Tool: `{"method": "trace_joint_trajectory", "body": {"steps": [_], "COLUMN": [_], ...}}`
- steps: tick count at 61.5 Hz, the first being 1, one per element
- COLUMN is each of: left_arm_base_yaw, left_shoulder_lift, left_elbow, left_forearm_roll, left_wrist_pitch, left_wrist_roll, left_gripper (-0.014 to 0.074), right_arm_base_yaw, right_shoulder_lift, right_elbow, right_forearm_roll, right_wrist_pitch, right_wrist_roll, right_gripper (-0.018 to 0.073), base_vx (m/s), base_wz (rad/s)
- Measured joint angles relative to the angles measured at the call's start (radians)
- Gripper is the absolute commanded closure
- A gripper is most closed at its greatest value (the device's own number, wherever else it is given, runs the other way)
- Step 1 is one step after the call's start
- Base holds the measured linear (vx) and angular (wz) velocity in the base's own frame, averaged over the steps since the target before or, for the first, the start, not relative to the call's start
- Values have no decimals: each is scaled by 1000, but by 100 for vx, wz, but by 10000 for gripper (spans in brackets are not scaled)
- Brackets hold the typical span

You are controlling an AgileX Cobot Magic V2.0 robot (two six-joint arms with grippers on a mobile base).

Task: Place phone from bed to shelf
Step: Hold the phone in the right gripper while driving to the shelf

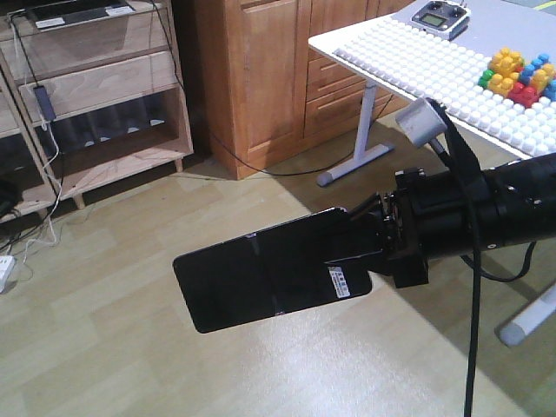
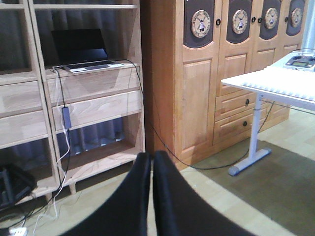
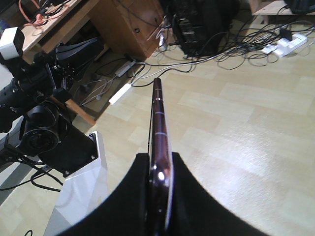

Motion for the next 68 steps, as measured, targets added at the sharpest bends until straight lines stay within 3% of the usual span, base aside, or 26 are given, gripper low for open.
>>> {"method": "trace_joint_trajectory", "body": {"steps": [68], "left_arm_base_yaw": [0], "left_shoulder_lift": [0], "left_elbow": [0], "left_forearm_roll": [0], "left_wrist_pitch": [0], "left_wrist_roll": [0], "left_gripper": [595], "right_arm_base_yaw": [0], "right_shoulder_lift": [0], "right_elbow": [0], "right_forearm_roll": [0], "right_wrist_pitch": [-1], "right_wrist_roll": [0], "right_gripper": [561], "base_vx": [44], "base_wz": [13]}}
